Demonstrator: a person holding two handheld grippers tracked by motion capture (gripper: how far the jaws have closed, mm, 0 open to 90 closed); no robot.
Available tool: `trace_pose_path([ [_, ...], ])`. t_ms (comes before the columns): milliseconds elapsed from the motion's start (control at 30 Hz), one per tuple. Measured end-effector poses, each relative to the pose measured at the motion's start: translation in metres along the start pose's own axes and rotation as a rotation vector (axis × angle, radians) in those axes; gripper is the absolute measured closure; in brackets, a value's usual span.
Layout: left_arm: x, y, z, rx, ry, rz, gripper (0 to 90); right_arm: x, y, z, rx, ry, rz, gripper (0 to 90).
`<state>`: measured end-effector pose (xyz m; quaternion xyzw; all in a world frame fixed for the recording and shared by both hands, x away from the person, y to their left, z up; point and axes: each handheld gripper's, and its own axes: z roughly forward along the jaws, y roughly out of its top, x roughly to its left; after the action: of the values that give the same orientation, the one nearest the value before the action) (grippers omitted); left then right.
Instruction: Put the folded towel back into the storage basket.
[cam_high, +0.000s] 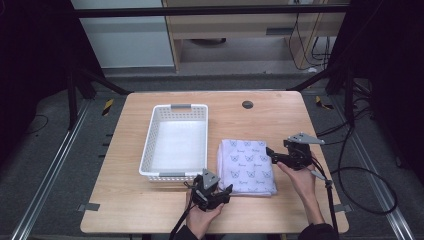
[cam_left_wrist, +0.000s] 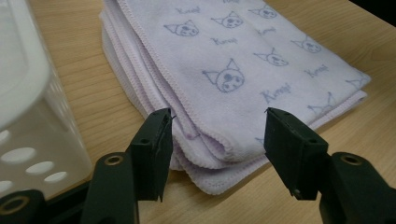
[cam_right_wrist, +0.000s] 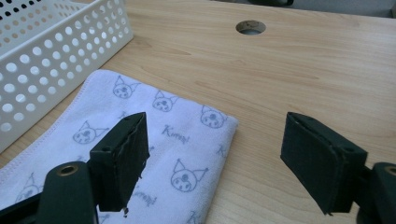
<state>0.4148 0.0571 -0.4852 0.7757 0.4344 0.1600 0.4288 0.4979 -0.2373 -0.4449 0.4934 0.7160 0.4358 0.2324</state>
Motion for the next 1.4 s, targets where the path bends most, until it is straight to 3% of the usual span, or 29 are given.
trace_pose_path([
  [267, 0.004, -0.002, 0.008, 0.013, 0.026, -0.002, 38.0, -0.003, -0.006, 0.012, 0.017, -0.012, 0.014, 23.5],
  [467, 0.008, -0.002, 0.013, 0.018, 0.015, -0.028, 36.2, -0.004, -0.012, 0.023, 0.035, -0.023, 0.036, 25.8],
  [567, 0.01, -0.003, 0.015, 0.022, 0.01, -0.031, 35.5, -0.003, -0.014, 0.029, 0.05, -0.029, 0.025, 27.0],
  [900, 0.01, -0.004, 0.021, 0.043, 0.015, -0.017, 34.4, 0.002, -0.022, 0.047, 0.11, -0.019, 0.007, 34.6],
  [1100, 0.011, -0.005, 0.024, 0.056, 0.007, -0.039, 34.7, 0.005, -0.026, 0.055, 0.14, -0.015, 0.003, 38.1],
  [1400, 0.01, -0.005, 0.026, 0.07, 0.012, -0.037, 36.0, 0.004, -0.028, 0.059, 0.163, 0.006, 0.043, 44.4],
])
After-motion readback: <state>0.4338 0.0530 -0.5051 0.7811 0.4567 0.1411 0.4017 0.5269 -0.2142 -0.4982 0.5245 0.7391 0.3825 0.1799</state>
